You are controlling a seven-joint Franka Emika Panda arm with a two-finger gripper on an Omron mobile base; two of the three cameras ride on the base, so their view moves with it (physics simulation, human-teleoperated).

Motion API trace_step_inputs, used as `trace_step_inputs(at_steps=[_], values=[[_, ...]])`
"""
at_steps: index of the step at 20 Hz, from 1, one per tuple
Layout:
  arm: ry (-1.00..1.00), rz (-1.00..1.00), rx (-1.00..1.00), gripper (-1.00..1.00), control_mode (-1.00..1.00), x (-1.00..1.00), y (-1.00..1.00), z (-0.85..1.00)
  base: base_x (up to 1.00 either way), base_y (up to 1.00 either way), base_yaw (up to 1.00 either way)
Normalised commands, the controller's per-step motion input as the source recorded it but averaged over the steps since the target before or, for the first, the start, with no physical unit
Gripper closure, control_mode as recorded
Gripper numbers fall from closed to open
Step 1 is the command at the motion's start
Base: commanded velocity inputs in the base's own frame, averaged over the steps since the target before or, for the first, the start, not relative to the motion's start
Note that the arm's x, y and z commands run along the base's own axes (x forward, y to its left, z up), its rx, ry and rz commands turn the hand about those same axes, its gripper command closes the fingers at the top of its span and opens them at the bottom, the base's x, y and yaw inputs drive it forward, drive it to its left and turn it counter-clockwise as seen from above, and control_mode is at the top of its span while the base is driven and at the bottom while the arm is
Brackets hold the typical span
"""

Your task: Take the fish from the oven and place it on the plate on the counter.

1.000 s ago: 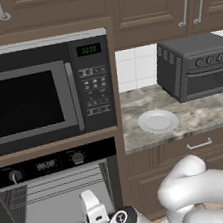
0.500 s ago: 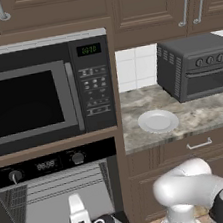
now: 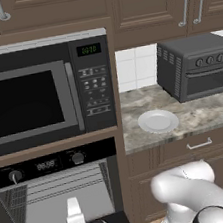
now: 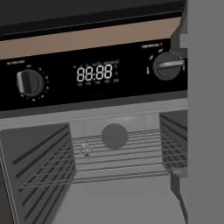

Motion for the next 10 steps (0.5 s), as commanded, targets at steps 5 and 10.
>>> trace_step_inputs(at_steps=[5, 10], values=[[-0.02, 0.00, 0.00, -1.00, -1.00, 0.70, 0.06, -0.09, 0.00, 0.00, 0.00], [0.00, 0.00, 0.00, -1.00, -1.00, 0.61, 0.07, -0.02, 0.00, 0.00, 0.00]])
